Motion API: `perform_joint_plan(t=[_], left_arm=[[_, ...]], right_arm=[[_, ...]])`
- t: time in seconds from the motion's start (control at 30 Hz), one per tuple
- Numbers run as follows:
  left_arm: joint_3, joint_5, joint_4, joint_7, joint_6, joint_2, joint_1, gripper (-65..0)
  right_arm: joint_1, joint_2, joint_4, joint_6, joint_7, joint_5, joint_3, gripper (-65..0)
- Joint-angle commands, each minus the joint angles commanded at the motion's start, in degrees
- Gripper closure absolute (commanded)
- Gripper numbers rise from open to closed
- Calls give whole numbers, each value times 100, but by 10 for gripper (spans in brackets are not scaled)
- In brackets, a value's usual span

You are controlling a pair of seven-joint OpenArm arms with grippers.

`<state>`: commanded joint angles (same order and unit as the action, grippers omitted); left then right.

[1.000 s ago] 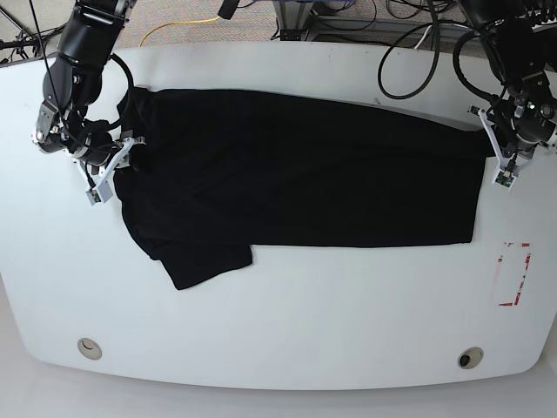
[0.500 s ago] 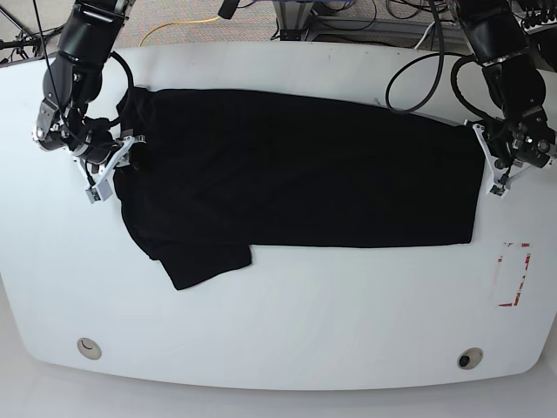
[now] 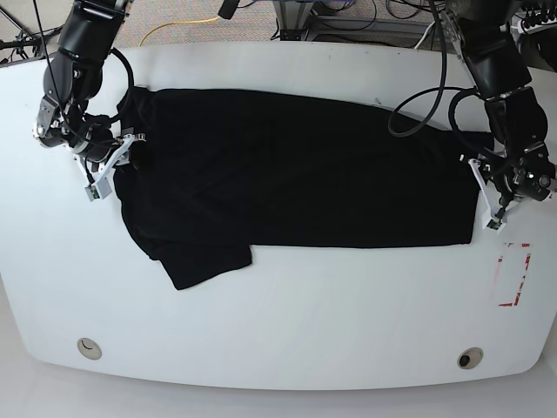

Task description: Fold the T-shirt properly

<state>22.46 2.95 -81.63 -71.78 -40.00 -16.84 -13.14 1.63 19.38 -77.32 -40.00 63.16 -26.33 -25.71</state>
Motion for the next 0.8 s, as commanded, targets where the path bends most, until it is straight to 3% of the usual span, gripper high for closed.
perform_joint_plan(t=[0.13, 0.33, 0.53, 0.67, 0.8], left_arm=[[79, 9, 97, 273, 0, -62, -141, -340], [800, 35, -273, 457, 0, -70, 70, -343], [818, 193, -1055, 466, 0, 123, 730, -342], [747, 299, -1310, 527, 0, 273, 1064, -340], [659, 273, -1310, 1196, 0, 527, 1451, -339]], right_arm=[[211, 0, -448, 0, 0, -35, 0, -203], [668, -35, -1618, 0, 44, -44, -35, -206], [1002, -62, -2295, 0, 18, -44, -44, -208], [1029, -255, -2620, 0, 53, -44, -246, -208], [1037, -352, -2901, 0, 316, -79, -431, -208]])
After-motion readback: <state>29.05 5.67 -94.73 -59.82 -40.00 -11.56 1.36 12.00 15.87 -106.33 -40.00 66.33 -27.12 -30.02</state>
